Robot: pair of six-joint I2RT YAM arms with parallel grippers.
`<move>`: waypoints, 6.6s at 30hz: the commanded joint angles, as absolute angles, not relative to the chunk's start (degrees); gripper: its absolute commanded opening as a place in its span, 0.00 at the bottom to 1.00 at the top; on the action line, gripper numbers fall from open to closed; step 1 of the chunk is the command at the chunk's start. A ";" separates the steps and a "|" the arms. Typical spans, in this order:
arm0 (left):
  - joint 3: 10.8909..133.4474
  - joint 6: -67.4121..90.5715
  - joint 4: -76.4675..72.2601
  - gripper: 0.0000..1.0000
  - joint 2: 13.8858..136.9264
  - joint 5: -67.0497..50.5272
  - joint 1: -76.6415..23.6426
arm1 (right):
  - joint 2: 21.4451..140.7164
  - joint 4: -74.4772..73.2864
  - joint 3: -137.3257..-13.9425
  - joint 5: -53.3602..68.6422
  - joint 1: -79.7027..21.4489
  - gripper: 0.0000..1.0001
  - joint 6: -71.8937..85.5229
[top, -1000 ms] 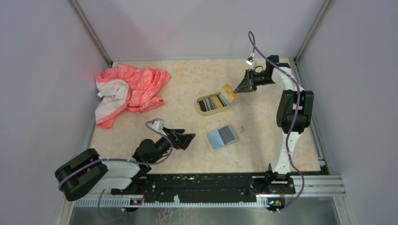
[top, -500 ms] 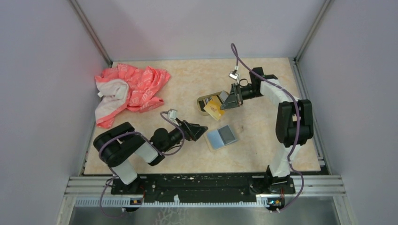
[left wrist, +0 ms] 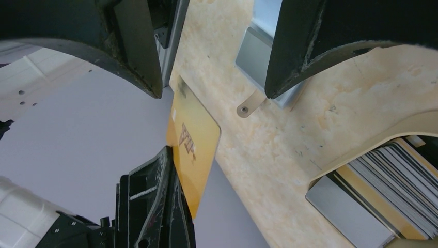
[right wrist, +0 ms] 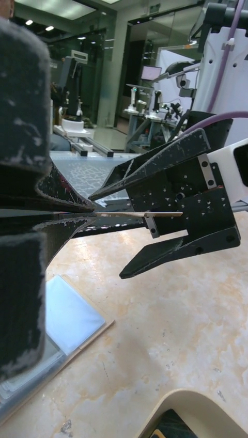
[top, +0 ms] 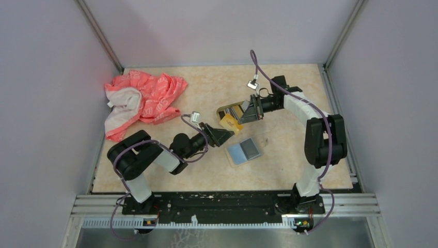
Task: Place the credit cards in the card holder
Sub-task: Insert the credit card into the card slot.
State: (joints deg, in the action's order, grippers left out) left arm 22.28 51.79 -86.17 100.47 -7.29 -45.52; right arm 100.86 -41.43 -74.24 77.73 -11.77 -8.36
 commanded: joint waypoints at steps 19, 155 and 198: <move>22.51 55.63 -102.67 0.00 98.44 -18.52 -40.26 | 96.59 -53.18 -77.58 72.45 -15.89 0.51 -29.51; 27.96 63.49 -94.22 0.00 119.51 -39.47 -40.08 | 95.18 -39.41 -61.04 24.14 -19.29 0.52 -37.79; 28.47 59.92 -77.54 0.00 117.40 -36.19 -39.55 | 95.72 -40.17 -61.53 24.35 -19.29 0.48 -37.46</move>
